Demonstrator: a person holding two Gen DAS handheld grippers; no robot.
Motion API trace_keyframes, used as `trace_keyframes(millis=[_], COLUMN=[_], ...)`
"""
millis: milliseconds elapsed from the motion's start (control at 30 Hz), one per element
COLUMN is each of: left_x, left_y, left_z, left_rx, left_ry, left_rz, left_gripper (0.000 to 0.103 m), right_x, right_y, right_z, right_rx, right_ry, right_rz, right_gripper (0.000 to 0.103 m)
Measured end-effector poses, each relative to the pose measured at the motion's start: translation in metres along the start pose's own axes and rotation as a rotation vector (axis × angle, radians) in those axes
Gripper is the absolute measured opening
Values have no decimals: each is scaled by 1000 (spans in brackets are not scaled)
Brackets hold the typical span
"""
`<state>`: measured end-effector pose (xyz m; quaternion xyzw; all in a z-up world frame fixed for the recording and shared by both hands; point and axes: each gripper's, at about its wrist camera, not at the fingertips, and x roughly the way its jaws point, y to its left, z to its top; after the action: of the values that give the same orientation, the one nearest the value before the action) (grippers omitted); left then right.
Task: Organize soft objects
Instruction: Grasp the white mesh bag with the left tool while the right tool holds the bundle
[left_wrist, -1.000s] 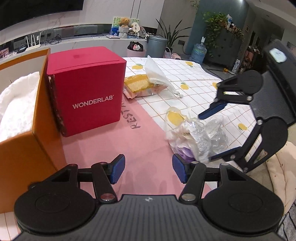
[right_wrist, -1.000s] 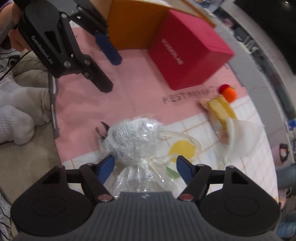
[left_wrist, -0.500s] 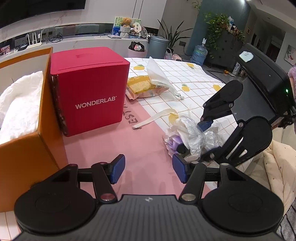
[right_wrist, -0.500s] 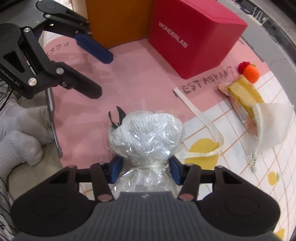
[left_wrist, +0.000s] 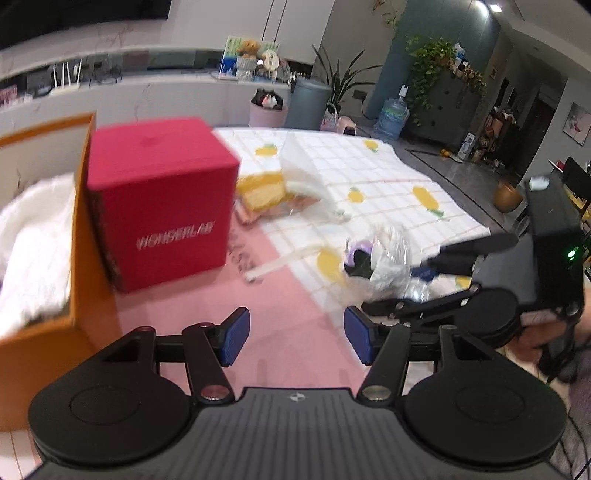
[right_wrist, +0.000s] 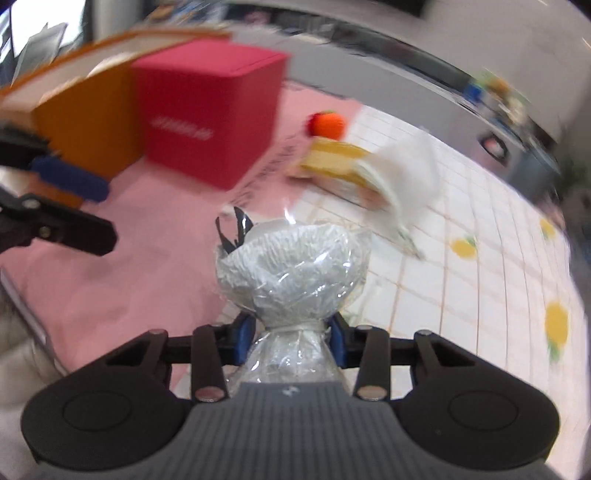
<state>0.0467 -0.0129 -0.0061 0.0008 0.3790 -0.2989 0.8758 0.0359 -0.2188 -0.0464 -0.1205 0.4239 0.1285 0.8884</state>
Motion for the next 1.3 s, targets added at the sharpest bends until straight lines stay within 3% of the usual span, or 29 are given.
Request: trace_keyframes(millis=[133, 300, 533, 700, 800, 967, 1133, 1233, 1300], left_x=[6, 33, 111, 178, 213, 256, 282, 293, 297], left_y=[-26, -51, -66, -66, -62, -50, -42, -37, -37], left_z=[14, 64, 149, 187, 198, 202, 204, 202, 199], left_rx=[60, 105, 148, 202, 201, 157, 178, 147, 141], left_ry=[-61, -95, -23, 99, 137, 267, 294, 355, 354], left_rz=[49, 0, 18, 66, 130, 104, 194, 203, 197], left_gripper=[72, 81, 86, 87, 88, 88, 88, 88, 88], right_x=[-8, -21, -37, -46, -51, -46, -41, -40, -37], right_y=[-19, -44, -77, -89, -95, -103, -103, -101, -101], right_z=[-3, 0, -8, -7, -5, -6, -7, -6, -4], right_rx=[48, 126, 264, 303, 345, 379, 378, 372, 374], right_ry=[-74, -84, -61, -109, -140, -134, -112, -117, -113], right_rz=[12, 1, -27, -45, -71, -75, -83, -76, -74], right_gripper=[41, 41, 42, 42, 42, 42, 42, 42, 42])
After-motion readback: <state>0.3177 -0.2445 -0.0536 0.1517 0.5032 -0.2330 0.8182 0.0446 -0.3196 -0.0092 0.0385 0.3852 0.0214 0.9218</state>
